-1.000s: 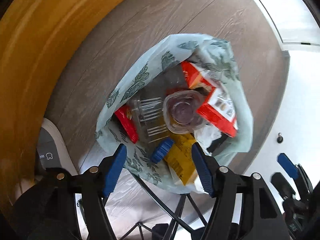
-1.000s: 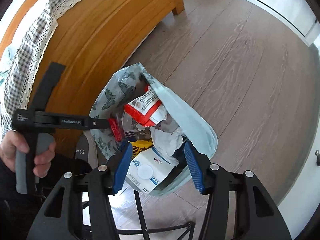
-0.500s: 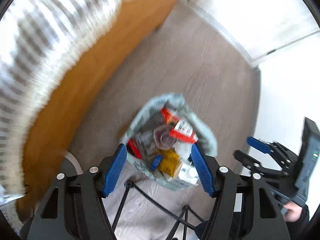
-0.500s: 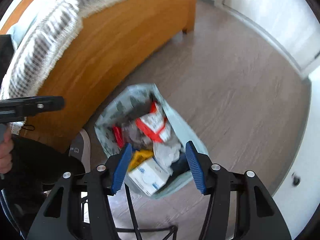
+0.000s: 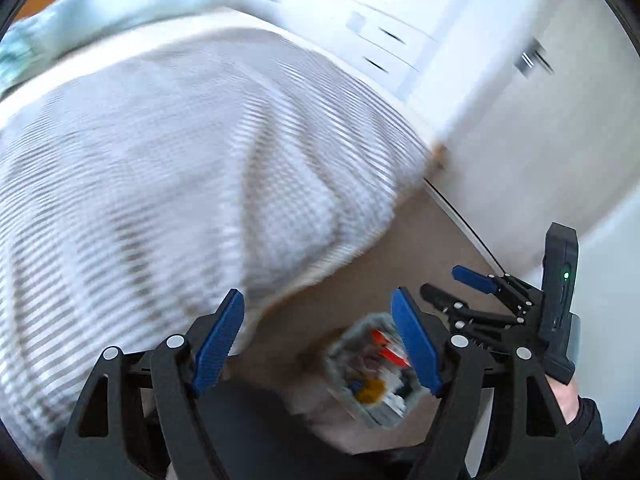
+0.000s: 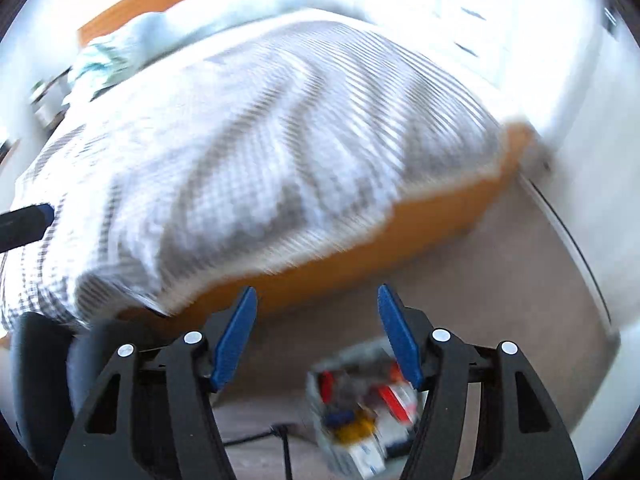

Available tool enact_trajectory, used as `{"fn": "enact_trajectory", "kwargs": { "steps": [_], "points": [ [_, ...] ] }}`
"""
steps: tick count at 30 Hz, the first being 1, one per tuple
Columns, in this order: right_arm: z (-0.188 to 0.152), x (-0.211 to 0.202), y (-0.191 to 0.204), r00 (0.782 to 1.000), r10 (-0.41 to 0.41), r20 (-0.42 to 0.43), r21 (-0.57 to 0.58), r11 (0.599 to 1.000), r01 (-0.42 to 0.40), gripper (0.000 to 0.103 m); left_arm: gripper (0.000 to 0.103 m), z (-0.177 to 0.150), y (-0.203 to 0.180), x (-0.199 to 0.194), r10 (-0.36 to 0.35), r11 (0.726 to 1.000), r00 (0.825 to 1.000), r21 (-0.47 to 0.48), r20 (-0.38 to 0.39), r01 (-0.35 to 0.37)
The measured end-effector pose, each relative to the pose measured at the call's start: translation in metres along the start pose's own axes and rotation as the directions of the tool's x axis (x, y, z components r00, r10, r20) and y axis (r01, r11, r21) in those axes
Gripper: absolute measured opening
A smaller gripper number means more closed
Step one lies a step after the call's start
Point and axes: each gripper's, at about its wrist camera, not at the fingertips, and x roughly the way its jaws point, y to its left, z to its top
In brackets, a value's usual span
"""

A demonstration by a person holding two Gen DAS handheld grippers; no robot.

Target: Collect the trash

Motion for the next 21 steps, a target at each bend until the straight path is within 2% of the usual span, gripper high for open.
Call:
{"fn": "enact_trajectory", "kwargs": {
  "steps": [3, 6, 9, 11, 13, 16, 18, 21],
  "points": [
    [0.031, 0.0, 0.054, 0.998, 0.055, 0.032, -0.104, 0.993, -0.052, 0.061, 0.074, -0.004, 0.052, -0.051, 0.128, 0.987, 0.989, -0.105, 0.079, -0.119],
    [0.059, -0.004, 0.105, 0.992, 0.107, 0.069, -0.196, 0.976, -0.092, 0.061, 0.074, -0.012, 0.096, -0.103, 0.245, 0.96, 0.959, -0.178, 0.145, -0.218],
    [0.081, -0.011, 0.148, 0.98, 0.173, 0.096, -0.251, 0.957, -0.144, 0.061, 0.074, -0.022, 0.134, -0.149, 0.313, 0.932, 0.929, -0.253, 0.195, -0.261],
    [0.092, -0.017, 0.173, 0.971, 0.214, 0.106, -0.279, 0.944, -0.178, 0.061, 0.074, -0.029, 0.153, -0.174, 0.369, 0.904, 0.903, -0.31, 0.22, -0.294],
    [0.098, -0.024, 0.195, 0.962, 0.246, 0.119, -0.303, 0.932, -0.201, 0.061, 0.074, -0.036, 0.167, -0.195, 0.449, 0.865, 0.863, -0.353, 0.231, -0.355],
    [0.103, -0.044, 0.225, 0.943, 0.299, 0.143, -0.332, 0.912, -0.239, 0.061, 0.074, -0.045, 0.174, -0.22, 0.488, 0.848, 0.829, -0.373, 0.272, -0.377],
    [0.102, -0.061, 0.241, 0.932, 0.319, 0.17, -0.354, 0.903, -0.244, 0.061, 0.075, -0.052, 0.17, -0.238, 0.498, 0.848, 0.803, -0.377, 0.327, -0.372],
    [0.097, -0.089, 0.251, 0.909, 0.355, 0.217, -0.375, 0.891, -0.258, 0.061, 0.084, -0.056, 0.165, -0.256, 0.512, 0.846, 0.768, -0.379, 0.384, -0.374]
  ]
}}
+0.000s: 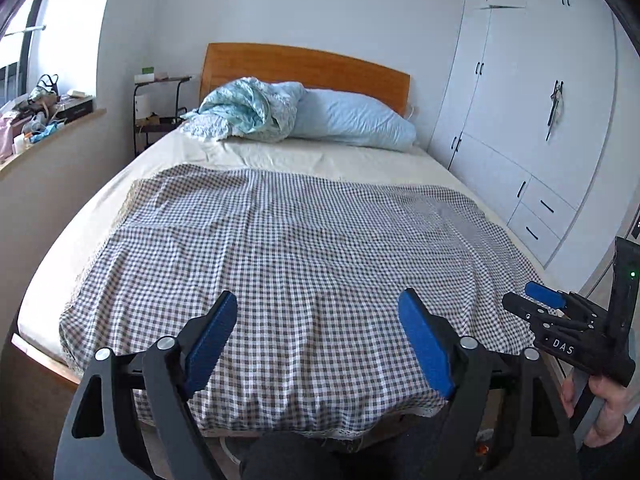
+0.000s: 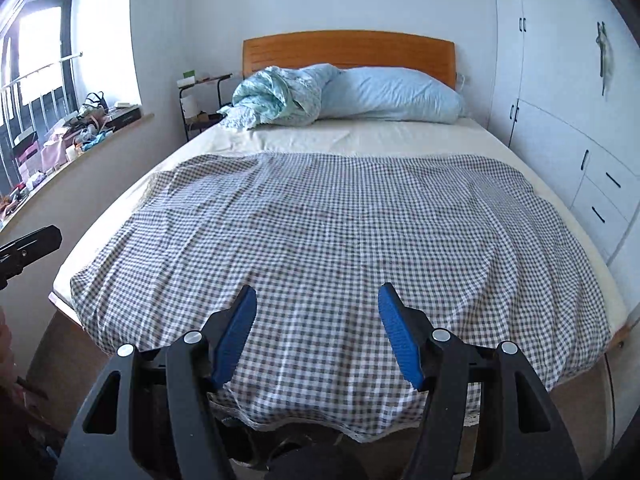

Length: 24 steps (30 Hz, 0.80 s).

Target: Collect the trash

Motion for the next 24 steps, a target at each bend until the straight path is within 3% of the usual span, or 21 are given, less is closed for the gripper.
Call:
{"fn": "enact_trajectory", "kwargs": {
  "steps": [3, 4, 7, 13, 15, 23, 24],
  "points": [
    [0.0, -0.026, 0.01, 0.995, 0.012, 0.095, -0.006, 1.0, -0.011, 0.062, 0.084, 0.0, -0.007, -0.028, 0.008, 0.999, 0.996, 0.045, 0.088, -0.012],
    [0.001, -0.033, 0.013, 0.991, 0.013, 0.137, -0.009, 1.0, -0.012, 0.067, 0.085, -0.002, -0.012, -0.037, 0.014, 0.998, 0.993, 0.064, 0.118, -0.021],
    [0.0, -0.047, 0.021, 0.965, -0.01, 0.262, -0.038, 0.999, 0.021, 0.068, 0.091, -0.002, -0.018, -0.059, 0.045, 0.994, 0.972, 0.09, 0.232, -0.067],
    [-0.017, -0.068, 0.025, 0.946, -0.009, 0.325, -0.001, 1.0, 0.01, 0.07, 0.091, -0.012, -0.024, -0.1, 0.11, 0.99, 0.922, 0.045, 0.37, -0.136],
    [-0.023, -0.074, 0.027, 0.943, -0.012, 0.331, -0.009, 1.0, 0.015, 0.072, 0.092, -0.019, -0.026, -0.112, 0.126, 0.987, 0.911, 0.038, 0.393, -0.153],
    [-0.051, -0.118, 0.044, 0.934, -0.009, 0.357, -0.039, 0.999, 0.025, 0.072, 0.093, -0.046, -0.045, -0.158, 0.12, 0.98, 0.914, 0.098, 0.388, -0.171],
    [-0.055, -0.123, 0.046, 0.931, -0.005, 0.364, -0.043, 0.999, 0.022, 0.076, 0.094, -0.05, -0.048, -0.165, 0.115, 0.979, 0.911, 0.11, 0.395, -0.171]
  ]
}}
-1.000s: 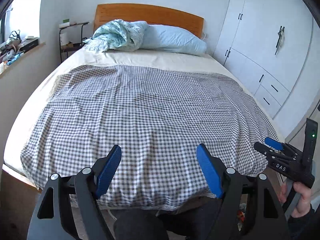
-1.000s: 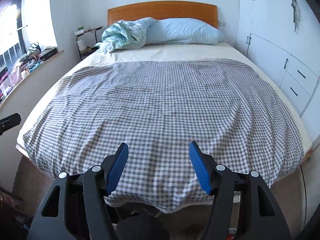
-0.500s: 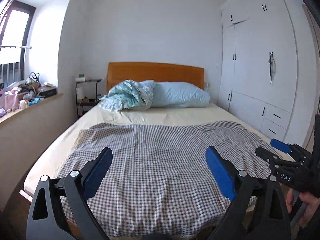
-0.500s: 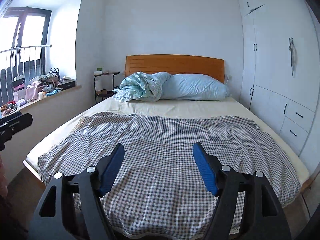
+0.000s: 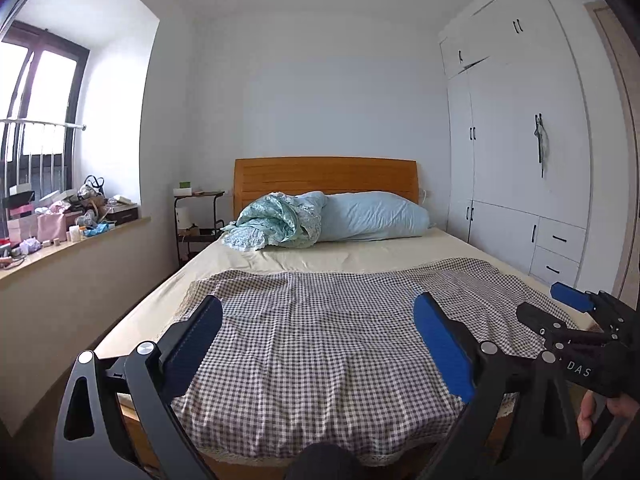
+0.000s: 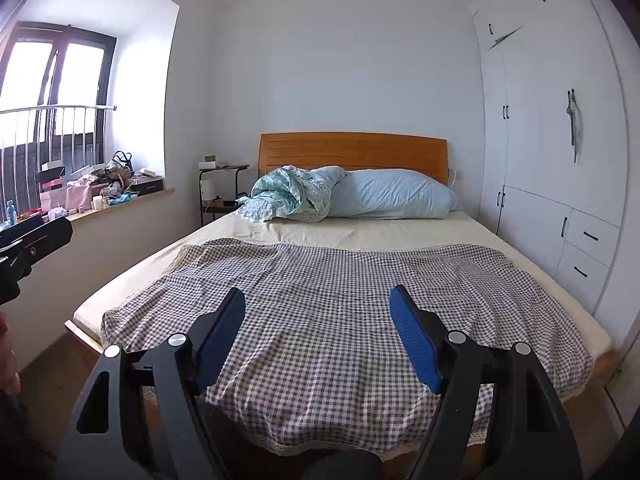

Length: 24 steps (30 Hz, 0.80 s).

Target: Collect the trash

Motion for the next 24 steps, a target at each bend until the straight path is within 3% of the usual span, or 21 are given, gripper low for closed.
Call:
{"fn": "enact_trajectory", "kwargs": {
  "steps": [5, 9, 11, 15, 18, 21, 24],
  "points": [
    [-0.01, -0.029, 0.005, 1.0, 0.007, 0.008, -0.003, 1.0, -0.007, 0.079, 0.096, -0.014, -0.01, -0.045, -0.07, 0.997, 0.998, -0.009, 0.004, 0.07],
    [-0.018, -0.049, 0.002, 1.0, -0.021, -0.006, 0.034, 0.999, 0.021, 0.079, 0.096, -0.026, -0.016, -0.081, -0.043, 0.999, 0.999, -0.013, 0.034, 0.043],
    [-0.026, -0.061, 0.004, 0.999, -0.034, -0.012, 0.035, 0.999, 0.035, 0.084, 0.096, -0.03, -0.015, -0.096, -0.023, 0.999, 0.998, -0.026, 0.051, 0.024],
    [-0.041, -0.086, 0.014, 0.998, -0.055, -0.021, 0.056, 0.997, 0.056, 0.086, 0.096, -0.046, -0.011, -0.13, 0.057, 0.998, 0.994, -0.037, 0.09, -0.054],
    [-0.061, -0.101, 0.025, 0.996, -0.065, -0.057, 0.033, 0.997, 0.067, 0.086, 0.096, -0.057, -0.005, -0.144, 0.064, 0.995, 0.996, -0.077, 0.054, -0.06],
    [-0.077, -0.12, 0.031, 0.996, -0.061, -0.067, 0.081, 0.995, 0.066, 0.086, 0.096, -0.063, -0.006, -0.154, 0.051, 0.998, 0.998, -0.035, 0.048, -0.049],
    [-0.08, -0.137, 0.036, 0.997, -0.034, -0.064, 0.06, 0.997, 0.038, 0.086, 0.096, -0.07, -0.002, -0.171, 0.069, 0.996, 0.996, -0.053, 0.059, -0.066]
  ]
}}
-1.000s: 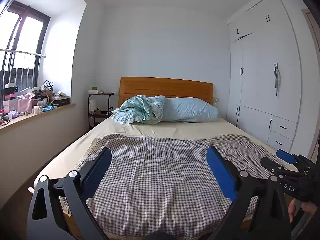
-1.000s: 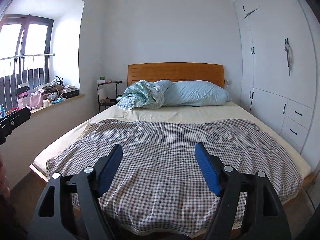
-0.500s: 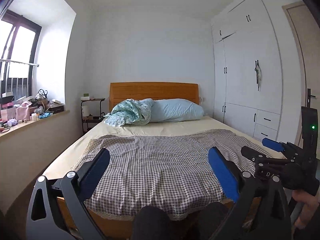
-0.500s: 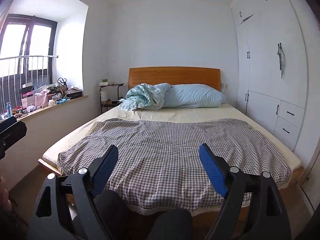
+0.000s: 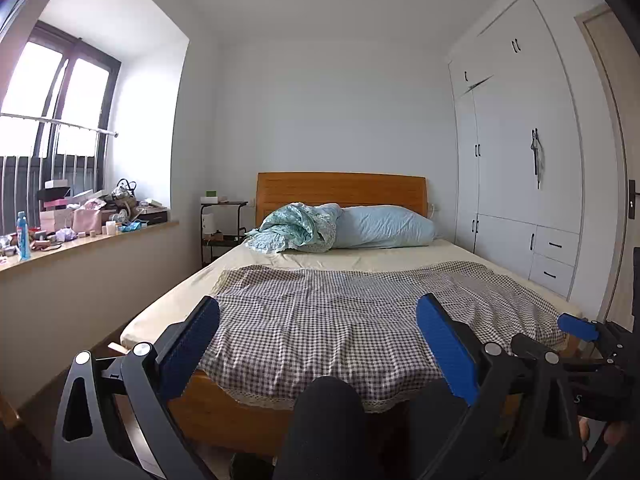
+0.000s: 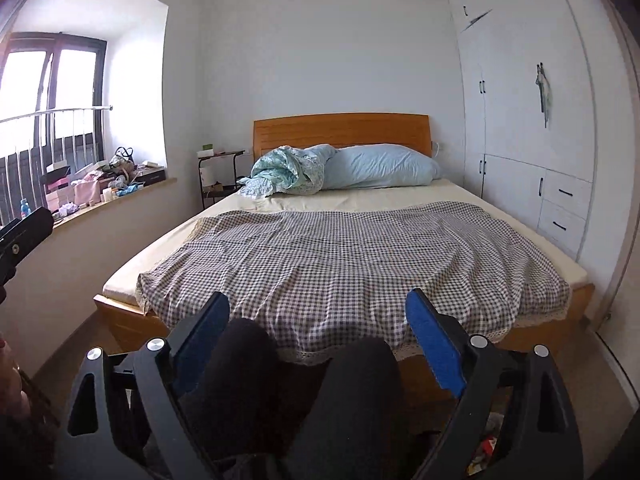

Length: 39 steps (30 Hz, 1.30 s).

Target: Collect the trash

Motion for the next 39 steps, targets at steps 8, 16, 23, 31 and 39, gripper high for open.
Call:
{"fn": "enact_trajectory", "kwargs": {
  "steps": [8, 16, 23, 31, 39],
  "points": [
    [0.007, -0.032, -0.002, 0.998, -0.044, 0.043, -0.003, 0.999, 0.045, 0.086, 0.096, 0.001, 0.002, -0.013, -0.007, 1.0, 0.999, 0.006, 0.032, 0.006],
    [0.004, -0.032, -0.002, 0.997, -0.058, 0.049, -0.011, 0.998, 0.058, 0.086, 0.096, -0.002, 0.005, -0.007, -0.002, 1.0, 1.0, -0.013, 0.011, 0.002],
    [0.0, -0.03, 0.001, 0.999, -0.045, 0.023, -0.024, 0.999, 0.046, 0.086, 0.096, -0.003, 0.004, -0.009, -0.008, 1.0, 1.0, -0.004, 0.012, 0.008],
    [0.001, -0.033, 0.004, 0.999, -0.044, 0.026, -0.051, 0.998, 0.045, 0.086, 0.096, -0.004, 0.002, -0.009, -0.01, 1.0, 1.0, 0.013, 0.013, 0.01],
    [0.002, -0.034, 0.003, 0.999, -0.044, 0.025, -0.046, 0.998, 0.045, 0.086, 0.096, -0.005, 0.002, -0.009, -0.01, 1.0, 1.0, 0.013, 0.012, 0.01]
  ]
}}
